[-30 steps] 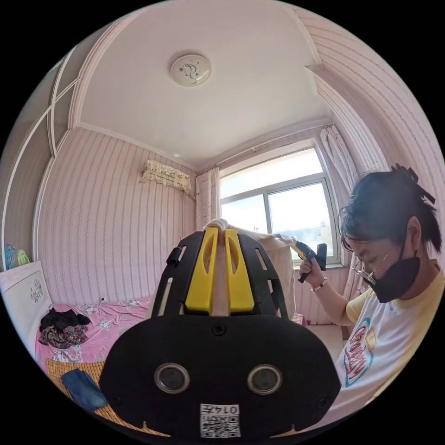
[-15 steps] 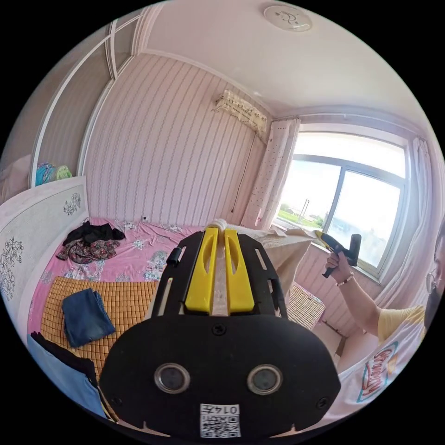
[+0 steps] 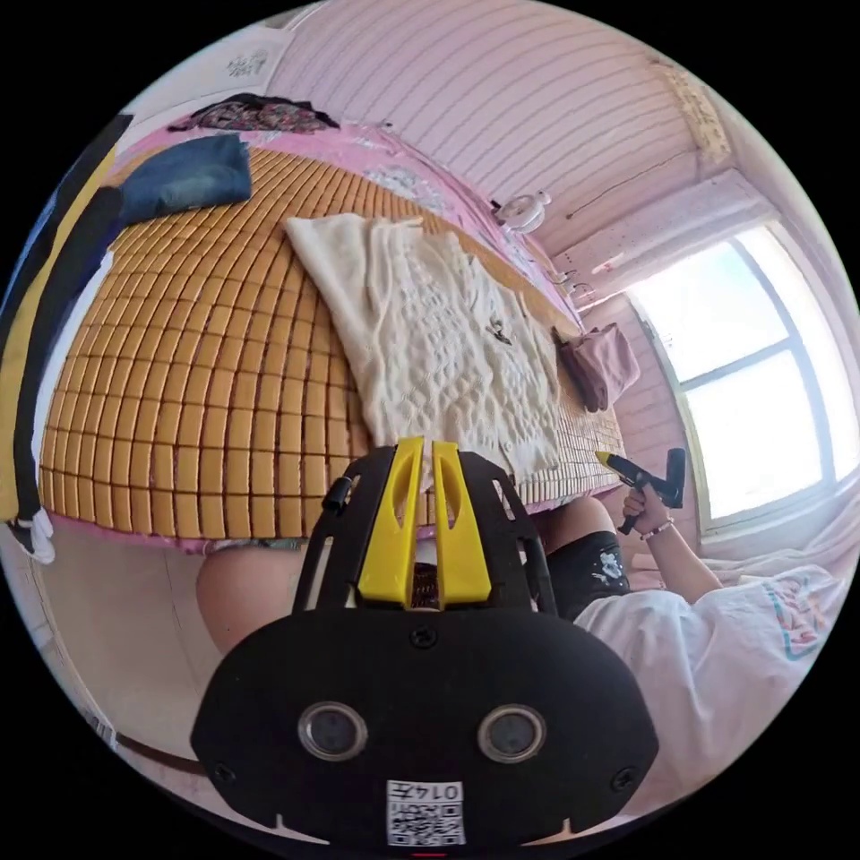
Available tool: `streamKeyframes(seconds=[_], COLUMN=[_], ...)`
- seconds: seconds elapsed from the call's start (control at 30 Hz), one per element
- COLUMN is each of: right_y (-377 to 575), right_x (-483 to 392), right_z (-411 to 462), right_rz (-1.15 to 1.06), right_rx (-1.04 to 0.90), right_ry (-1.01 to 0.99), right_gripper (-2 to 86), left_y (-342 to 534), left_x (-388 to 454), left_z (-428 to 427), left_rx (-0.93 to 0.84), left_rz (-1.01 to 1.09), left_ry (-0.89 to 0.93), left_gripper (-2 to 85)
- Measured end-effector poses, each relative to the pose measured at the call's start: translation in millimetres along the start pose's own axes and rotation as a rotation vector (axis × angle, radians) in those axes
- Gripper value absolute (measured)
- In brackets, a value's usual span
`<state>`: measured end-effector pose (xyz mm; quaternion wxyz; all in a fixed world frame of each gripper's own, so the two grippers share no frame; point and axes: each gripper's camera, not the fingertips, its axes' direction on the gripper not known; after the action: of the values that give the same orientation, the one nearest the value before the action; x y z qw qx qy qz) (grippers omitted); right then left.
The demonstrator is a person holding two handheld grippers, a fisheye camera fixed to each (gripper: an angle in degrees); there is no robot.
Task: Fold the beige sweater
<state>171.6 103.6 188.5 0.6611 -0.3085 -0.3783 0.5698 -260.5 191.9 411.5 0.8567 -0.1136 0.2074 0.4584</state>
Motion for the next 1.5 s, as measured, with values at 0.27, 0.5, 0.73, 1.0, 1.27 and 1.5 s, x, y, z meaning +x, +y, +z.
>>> streamKeyframes(seconds=[0.27,0.5,0.73,1.0,1.27,1.5], right_y=[-16,-29,-37,-42,-41,-39], right_x=[-83,-155,-163,-184,-171,-148], right_z=[70,145,154,156,169,128], right_rz=[-0.338,-0.571,-0.546,-0.631,-0.514,-0.489], right_rx=[-0.163,-0.24,-0.222,-0.227,-0.261,-0.203], right_ry=[0.12,0.148,0.236,0.197,0.183,0.139], right_gripper=[7.5,8.4,0.8,1.0,5.2,6.8], left_y=[-16,-40,-58,-78,-82,-73], left_x=[49,127,122,116,118,94], left_z=[51,156,188,127,186,200], left_rx=[-0.133,-0.296,-0.367,-0.147,-0.314,-0.339], left_rz=[0.247,0.47,0.41,0.35,0.331,0.205], left_ry=[-0.059,-0.116,-0.179,0.052,0.062,0.091], left_gripper=[5.1,8.0,0.6,-0.9,-0.4,4.6])
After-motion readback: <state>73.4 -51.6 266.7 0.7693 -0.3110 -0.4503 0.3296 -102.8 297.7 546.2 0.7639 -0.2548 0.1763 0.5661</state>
